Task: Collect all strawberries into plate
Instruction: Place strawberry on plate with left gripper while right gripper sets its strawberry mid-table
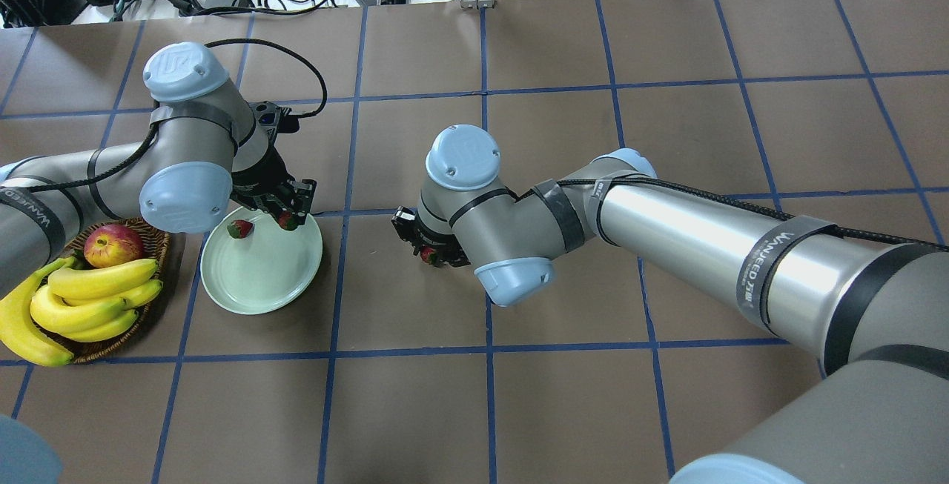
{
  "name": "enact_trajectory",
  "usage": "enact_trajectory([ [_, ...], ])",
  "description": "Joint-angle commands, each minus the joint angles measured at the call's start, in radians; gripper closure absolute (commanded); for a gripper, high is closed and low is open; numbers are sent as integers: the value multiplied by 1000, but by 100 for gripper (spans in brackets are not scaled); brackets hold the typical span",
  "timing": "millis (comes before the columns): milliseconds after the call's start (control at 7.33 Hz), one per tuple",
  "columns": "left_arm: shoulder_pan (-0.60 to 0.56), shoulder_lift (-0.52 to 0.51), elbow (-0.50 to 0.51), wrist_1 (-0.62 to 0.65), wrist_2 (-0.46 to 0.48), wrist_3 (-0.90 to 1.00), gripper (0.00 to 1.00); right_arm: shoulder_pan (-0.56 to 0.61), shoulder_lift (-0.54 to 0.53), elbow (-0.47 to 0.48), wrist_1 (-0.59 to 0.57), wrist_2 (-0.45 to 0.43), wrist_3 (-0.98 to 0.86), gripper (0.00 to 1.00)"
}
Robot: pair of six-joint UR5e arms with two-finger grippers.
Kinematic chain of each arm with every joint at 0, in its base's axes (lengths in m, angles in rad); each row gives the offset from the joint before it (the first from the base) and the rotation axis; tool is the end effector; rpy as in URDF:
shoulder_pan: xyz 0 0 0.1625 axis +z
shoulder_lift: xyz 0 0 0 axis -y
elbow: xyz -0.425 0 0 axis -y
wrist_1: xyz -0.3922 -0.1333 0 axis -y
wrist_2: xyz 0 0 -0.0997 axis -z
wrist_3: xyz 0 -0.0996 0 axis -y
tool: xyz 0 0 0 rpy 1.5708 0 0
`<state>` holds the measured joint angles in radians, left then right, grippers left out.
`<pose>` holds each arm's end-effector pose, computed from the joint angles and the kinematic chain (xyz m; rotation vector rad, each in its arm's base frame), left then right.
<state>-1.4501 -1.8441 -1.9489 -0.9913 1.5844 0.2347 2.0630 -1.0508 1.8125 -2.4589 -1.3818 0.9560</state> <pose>-0.0685 -0.5310 0.2274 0.1796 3.1337 0.1149 0.4205 -0.4624 0.1762 0.6532 2.8423 0.0449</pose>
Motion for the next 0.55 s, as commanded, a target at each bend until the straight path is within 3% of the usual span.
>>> enact_trajectory([
  [0, 3, -6, -2, 10, 2, 37, 38, -24, -58, -22, 200, -132, -232, 0],
  [136, 4, -7, 2, 11, 2, 37, 3, -88, -119, -22, 221, -140, -281, 0],
  [409, 4, 0, 4, 11, 2, 34, 0, -267, -223, -24, 285, -138, -491, 0],
])
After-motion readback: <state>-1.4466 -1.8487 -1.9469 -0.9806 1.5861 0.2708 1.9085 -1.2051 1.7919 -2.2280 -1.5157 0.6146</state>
